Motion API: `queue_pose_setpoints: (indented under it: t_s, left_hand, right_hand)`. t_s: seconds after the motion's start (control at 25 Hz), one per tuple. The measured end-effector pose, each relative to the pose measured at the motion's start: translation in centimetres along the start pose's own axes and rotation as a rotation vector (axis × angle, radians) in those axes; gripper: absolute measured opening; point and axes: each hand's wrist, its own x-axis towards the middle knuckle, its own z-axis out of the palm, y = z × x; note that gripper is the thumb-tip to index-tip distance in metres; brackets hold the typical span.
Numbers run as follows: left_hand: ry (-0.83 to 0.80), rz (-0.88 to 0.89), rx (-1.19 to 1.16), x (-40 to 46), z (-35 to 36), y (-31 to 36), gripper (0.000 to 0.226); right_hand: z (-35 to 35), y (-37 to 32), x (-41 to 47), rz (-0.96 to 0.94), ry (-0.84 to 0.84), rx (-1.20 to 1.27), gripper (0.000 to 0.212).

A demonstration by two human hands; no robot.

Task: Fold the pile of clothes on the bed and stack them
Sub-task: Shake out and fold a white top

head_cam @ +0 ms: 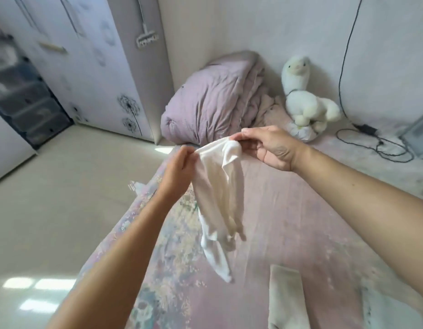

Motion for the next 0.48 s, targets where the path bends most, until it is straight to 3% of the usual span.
queue_pose_setpoints:
  t_s: [0.12,0.24,0.36,0.48]
  left_hand:
    - [0.071,0.068,-0.068,2.1,-3.0,9.0,0.015]
    - [0.136,0.113,-0.191,3.1,-5.4,16.9,0.024]
    - [0.13,0.145,-0.27,3.4,-7.0,22.2,0.024]
    - [0.094,0.207,-0.239,2.8,-7.6,27.1,0.023]
  right_hand:
    - [1.3,-7.1,-2.9,-0.147,0.009,-0.021,0.018]
    - [1.8,-12.6,-6.9,-0.225,-0.034,-0.09,0.04]
    - [2.2,-15.2,-10.4,-0.186,-0.187,-0.314,0.052]
    - [4.0,-16.0,-13.1,-0.272,-0.207,-0.577,0.043]
